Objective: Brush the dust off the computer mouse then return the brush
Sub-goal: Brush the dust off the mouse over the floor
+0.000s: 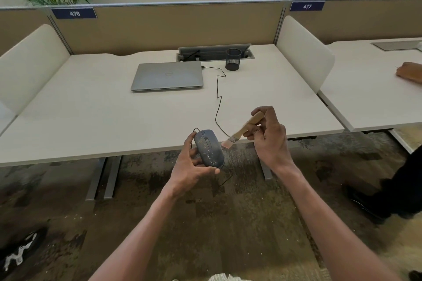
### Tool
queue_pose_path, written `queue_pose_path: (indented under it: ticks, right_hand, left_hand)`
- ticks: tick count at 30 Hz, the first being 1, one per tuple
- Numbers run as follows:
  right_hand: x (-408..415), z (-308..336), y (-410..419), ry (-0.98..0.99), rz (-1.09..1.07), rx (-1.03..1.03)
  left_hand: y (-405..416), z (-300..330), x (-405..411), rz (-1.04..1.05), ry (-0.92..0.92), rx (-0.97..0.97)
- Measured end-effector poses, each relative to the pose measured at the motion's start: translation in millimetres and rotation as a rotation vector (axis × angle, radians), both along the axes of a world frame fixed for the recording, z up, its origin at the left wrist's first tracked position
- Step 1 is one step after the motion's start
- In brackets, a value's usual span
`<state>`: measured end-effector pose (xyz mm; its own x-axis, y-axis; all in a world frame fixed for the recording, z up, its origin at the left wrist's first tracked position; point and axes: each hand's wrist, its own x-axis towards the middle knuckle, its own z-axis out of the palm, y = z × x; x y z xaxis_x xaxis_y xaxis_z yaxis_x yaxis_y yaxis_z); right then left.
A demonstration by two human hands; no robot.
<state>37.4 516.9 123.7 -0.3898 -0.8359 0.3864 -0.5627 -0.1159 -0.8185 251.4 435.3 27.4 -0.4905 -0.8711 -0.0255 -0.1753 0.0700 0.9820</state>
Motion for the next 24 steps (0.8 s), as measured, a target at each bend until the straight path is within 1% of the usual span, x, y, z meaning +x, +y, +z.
queue_pose_path:
  ticks: [5, 10, 17, 21, 24]
  right_hand:
    - [-6.9, -7.1, 8.6, -0.007, 0.068, 0.049]
    - [-6.5, -13.0, 9.7, -0.015, 0.100, 0.056]
    - [-4.9, -11.8, 2.3, -0.046, 0.059, 0.011]
    - [-1.6, -11.1, -3.6, -0.048, 0.012, -0.052]
    - [-2.1, -9.5, -6.0, 0.008, 0.021, -0.065]
  left_hand:
    - [-3.1, 1.6, 5.2, 0.006, 0.017, 0.020]
    - [2.0, 4.1, 4.4, -0.049, 0.010, 0.029]
    - [9.3, 7.8, 6.4, -0.163, 0.004, 0.057]
    - [12.3, 6.9, 6.9, -0.166, -0.019, 0.048]
    - [12.2, 5.5, 7.1, -0.168, -0.013, 0.054]
